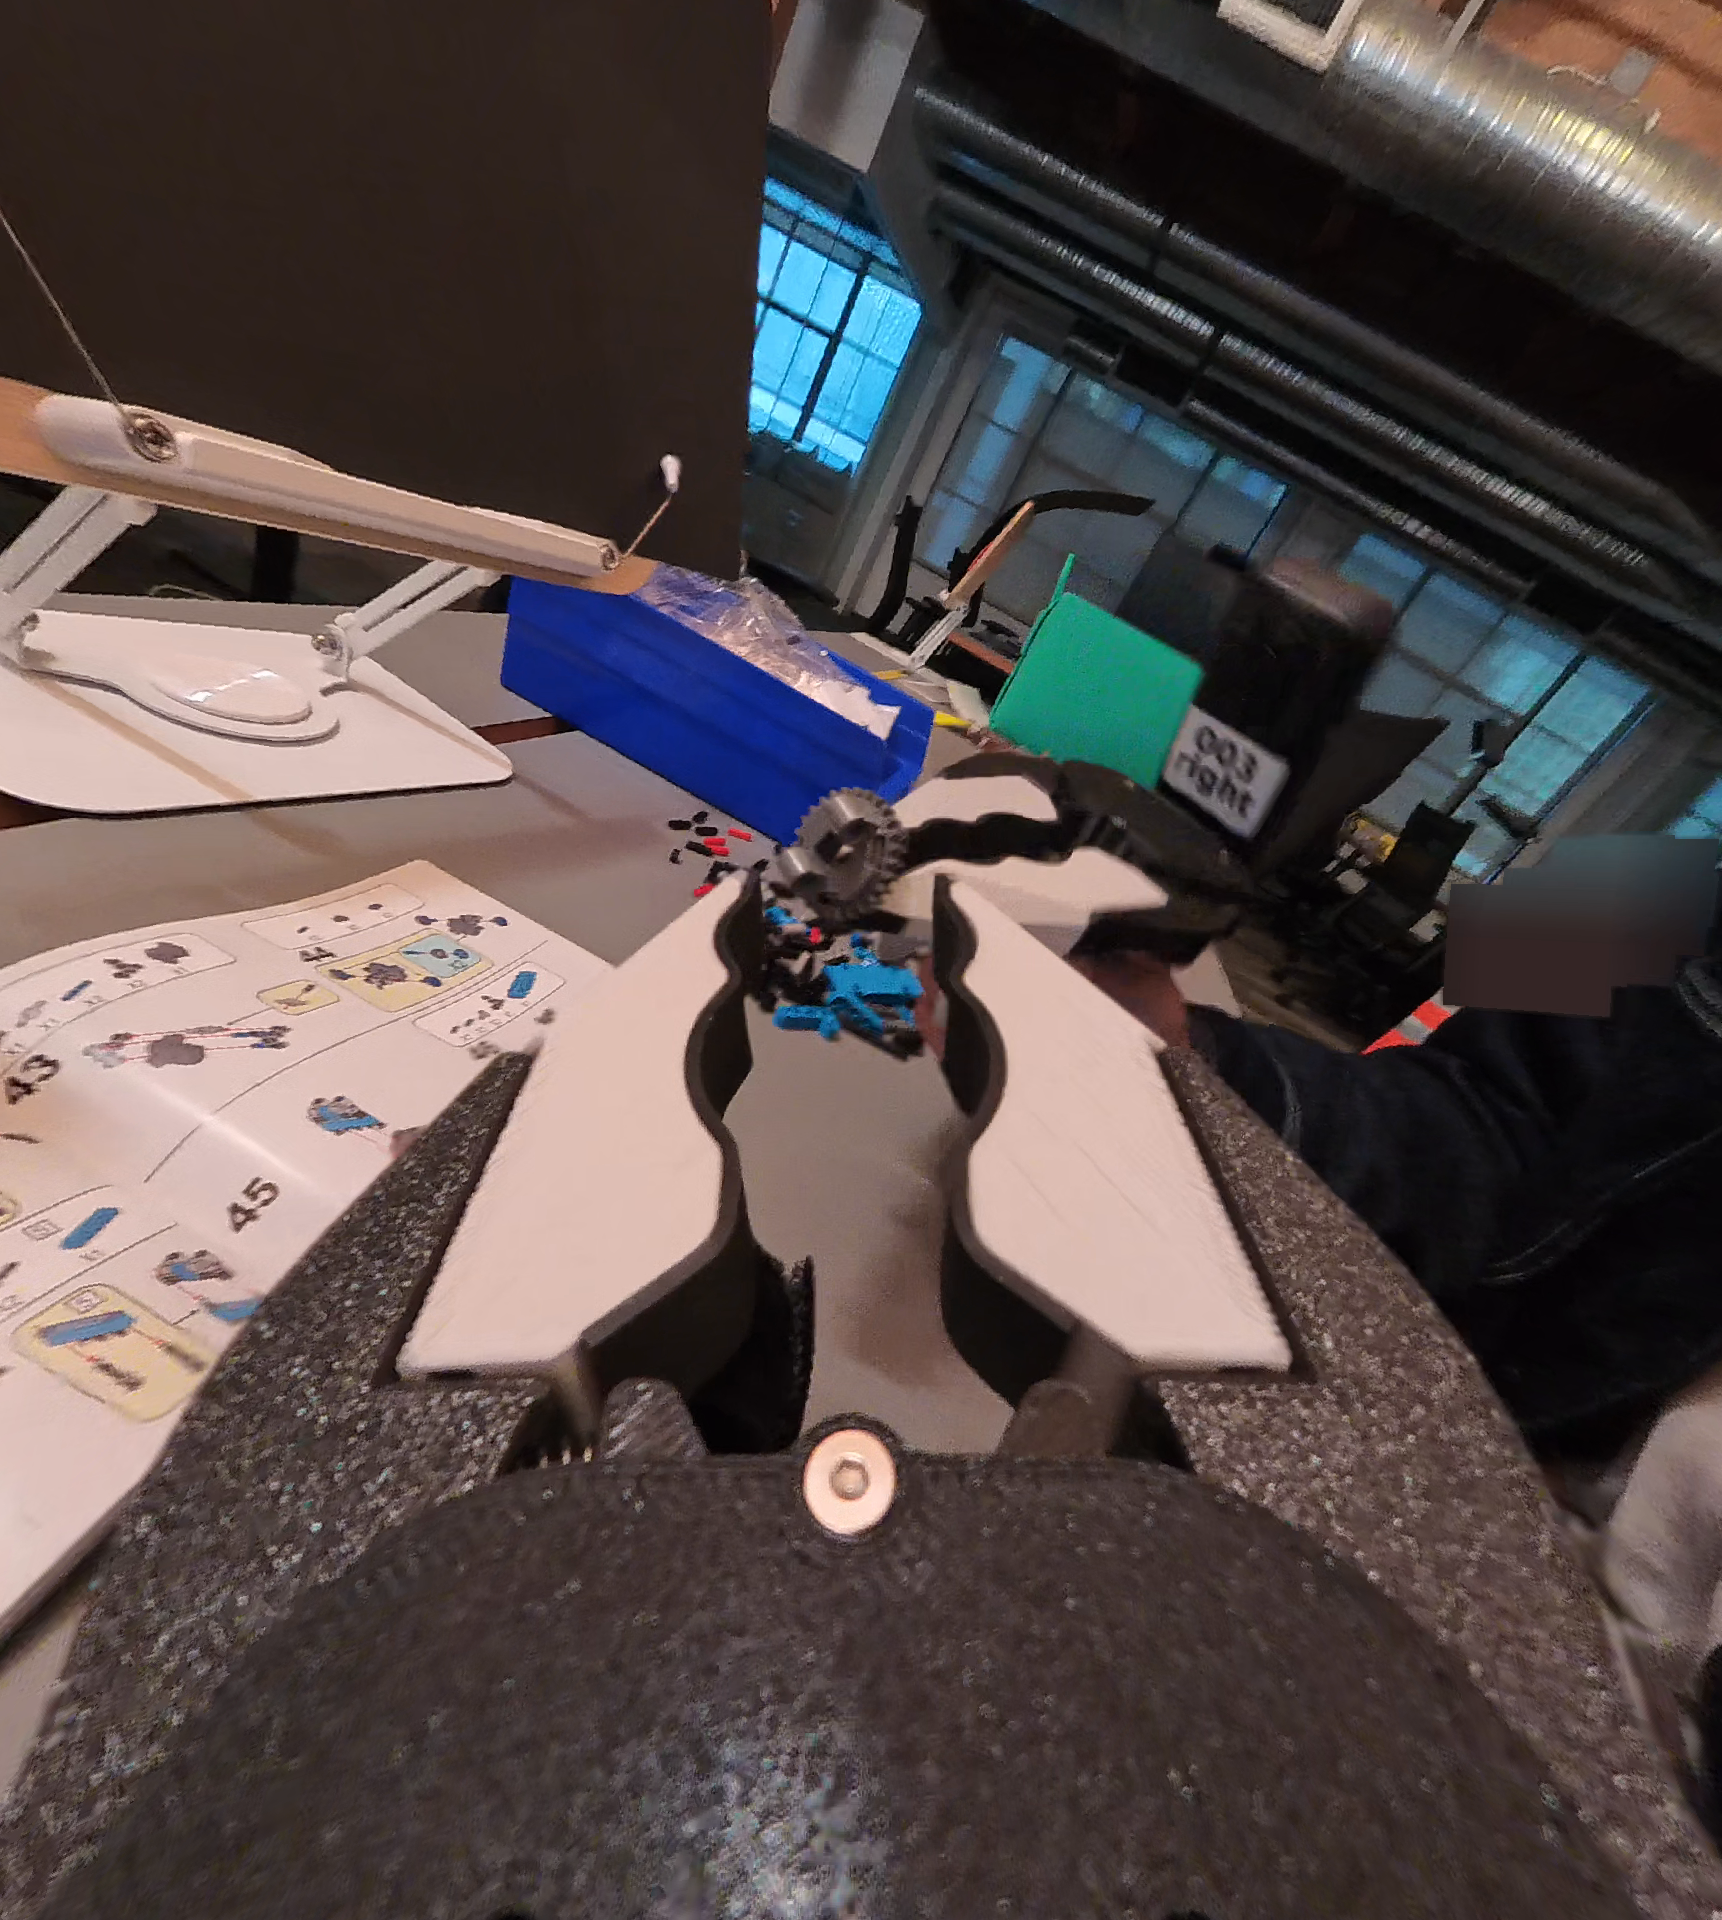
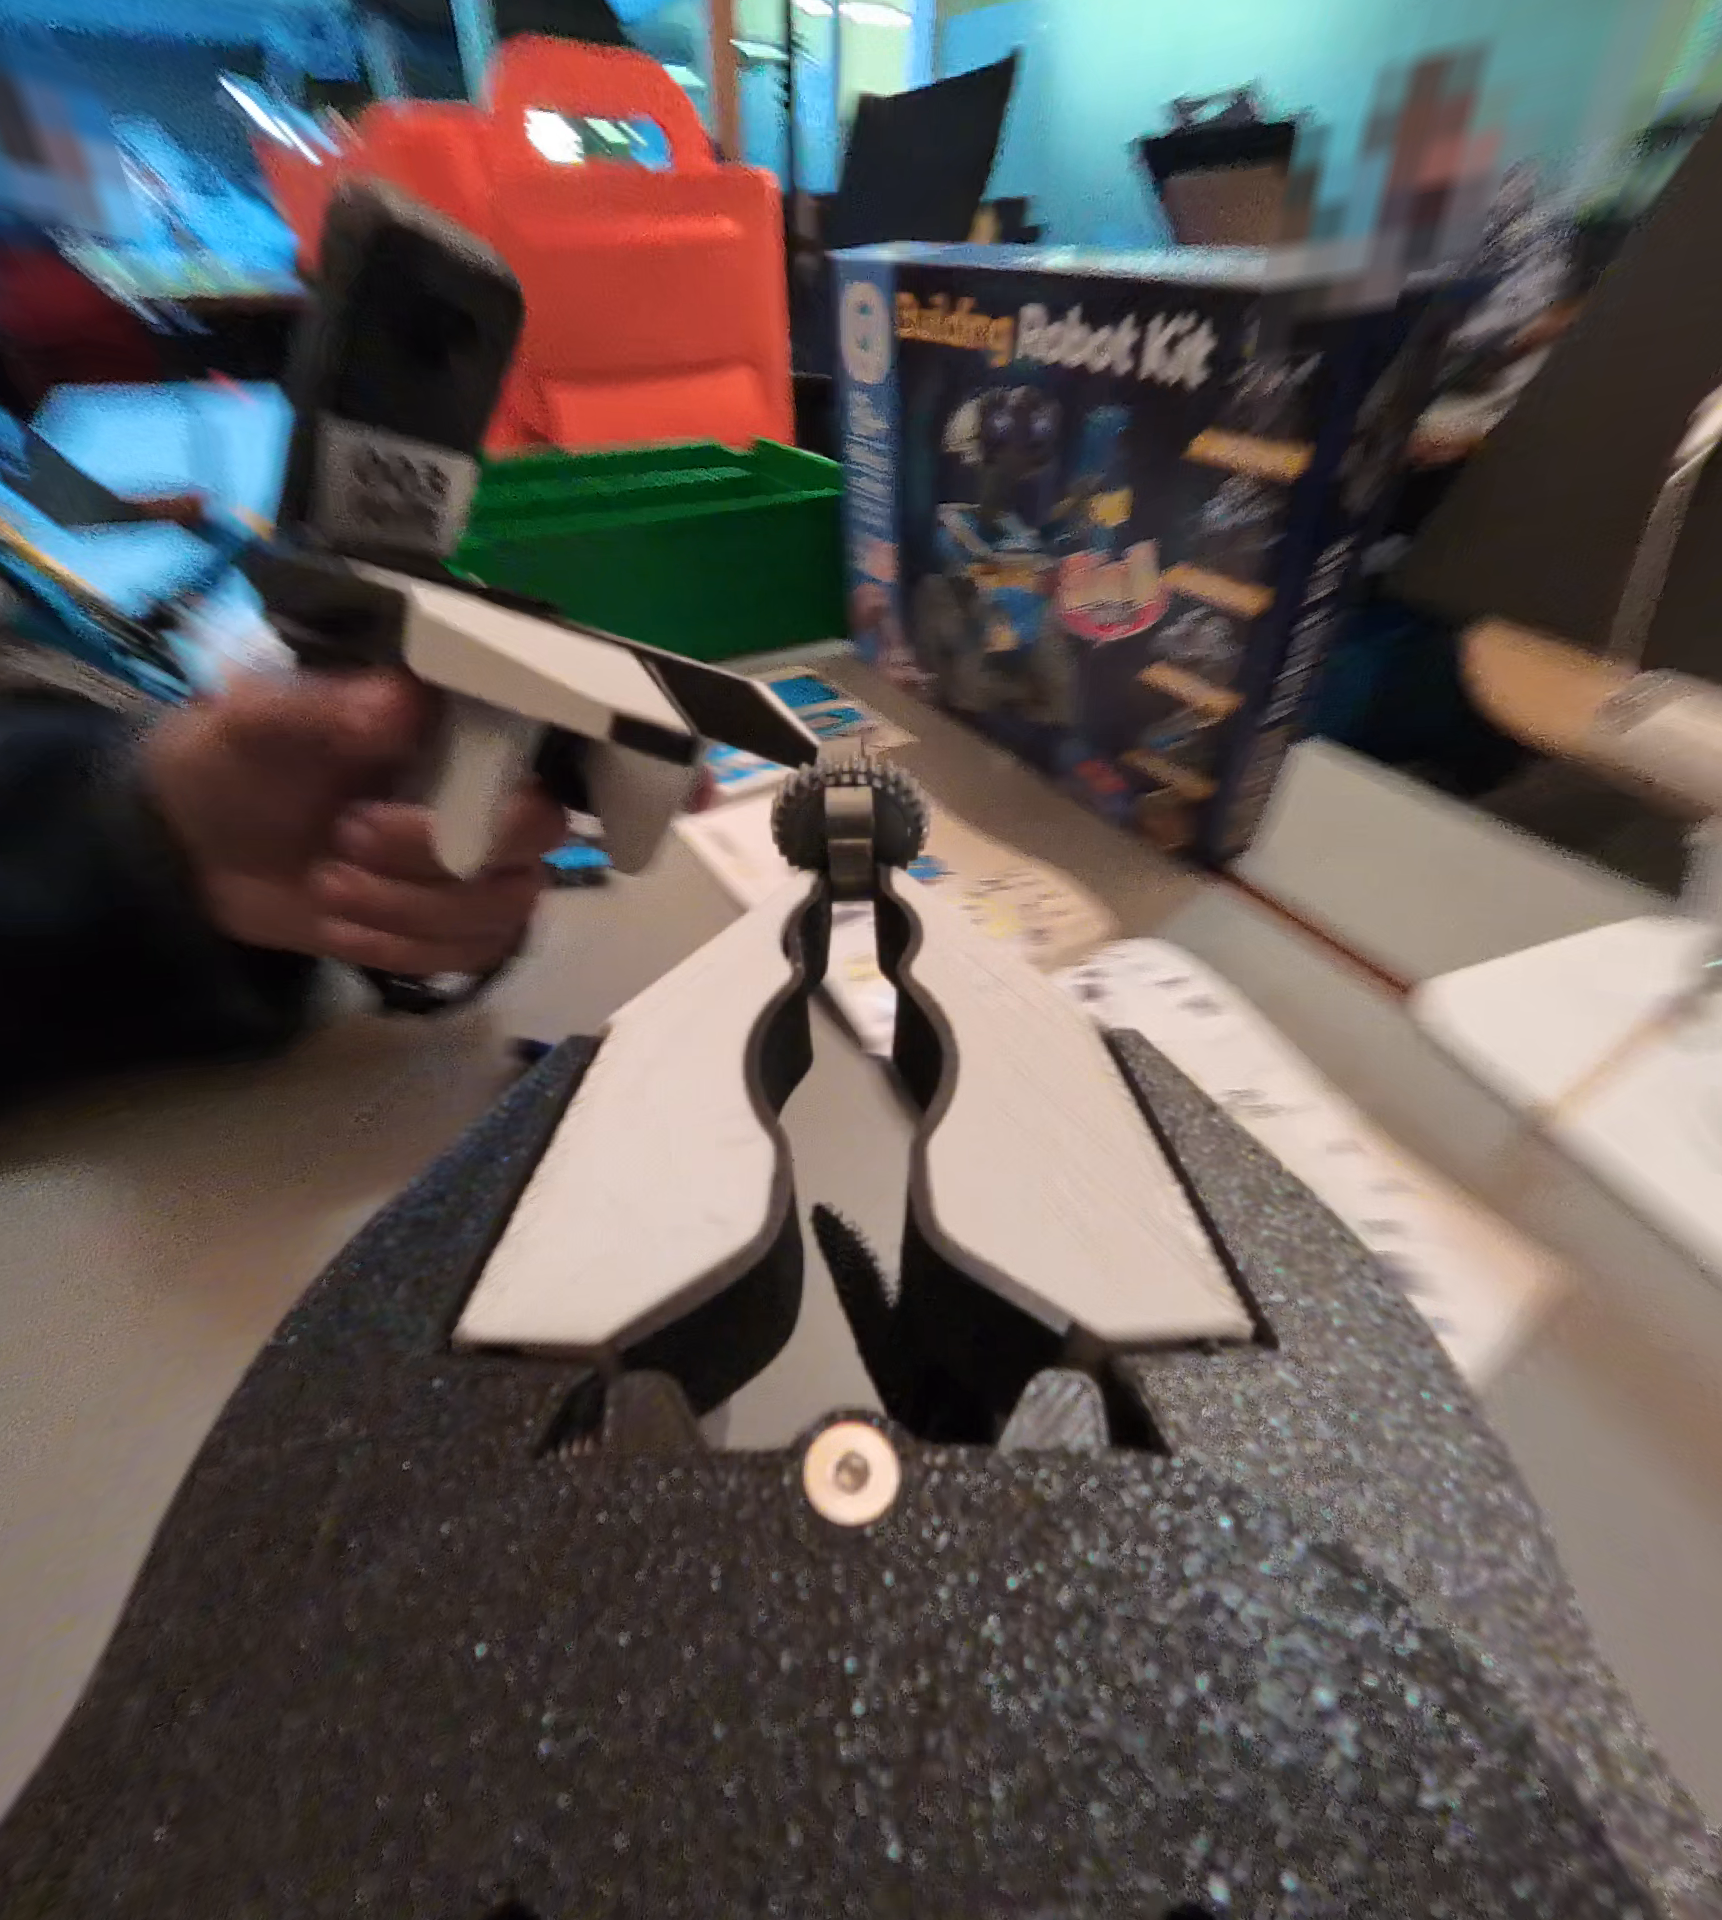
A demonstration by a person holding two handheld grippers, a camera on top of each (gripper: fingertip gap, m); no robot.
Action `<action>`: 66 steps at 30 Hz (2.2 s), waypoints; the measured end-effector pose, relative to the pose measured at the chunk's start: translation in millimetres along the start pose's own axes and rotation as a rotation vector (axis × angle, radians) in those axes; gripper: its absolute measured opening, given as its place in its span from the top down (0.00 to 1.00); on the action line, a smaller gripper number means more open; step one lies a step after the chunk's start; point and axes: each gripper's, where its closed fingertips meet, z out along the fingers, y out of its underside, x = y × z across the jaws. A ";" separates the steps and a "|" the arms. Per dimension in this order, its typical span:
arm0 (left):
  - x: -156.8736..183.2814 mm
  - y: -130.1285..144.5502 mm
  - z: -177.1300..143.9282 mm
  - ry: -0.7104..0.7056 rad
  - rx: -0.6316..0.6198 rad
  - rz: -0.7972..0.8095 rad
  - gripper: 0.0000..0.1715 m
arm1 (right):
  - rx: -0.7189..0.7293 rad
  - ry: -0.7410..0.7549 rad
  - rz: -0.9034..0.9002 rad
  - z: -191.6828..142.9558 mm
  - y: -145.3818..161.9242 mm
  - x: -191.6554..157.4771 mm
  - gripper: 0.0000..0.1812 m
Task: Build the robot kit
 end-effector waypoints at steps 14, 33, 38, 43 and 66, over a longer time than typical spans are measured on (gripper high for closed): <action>18.9 5.3 11.7 0.053 -0.013 -0.040 0.81 | -0.030 0.459 -0.853 -6.6 -23.3 -1.5 0.96; 22.8 3.6 10.5 0.060 -0.013 0.000 0.89 | -0.174 0.411 -0.649 4.2 6.8 11.3 0.96; 14.5 0.0 7.7 0.008 -0.001 0.019 0.88 | -0.191 0.395 -0.671 8.8 11.0 4.8 0.96; 2.5 2.2 6.5 -0.094 -0.029 0.109 0.87 | -0.199 0.417 -0.701 6.9 9.8 9.0 0.96; -6.7 18.5 11.3 -0.189 -0.128 0.248 0.91 | -0.261 0.459 -0.924 8.6 9.1 1.6 0.96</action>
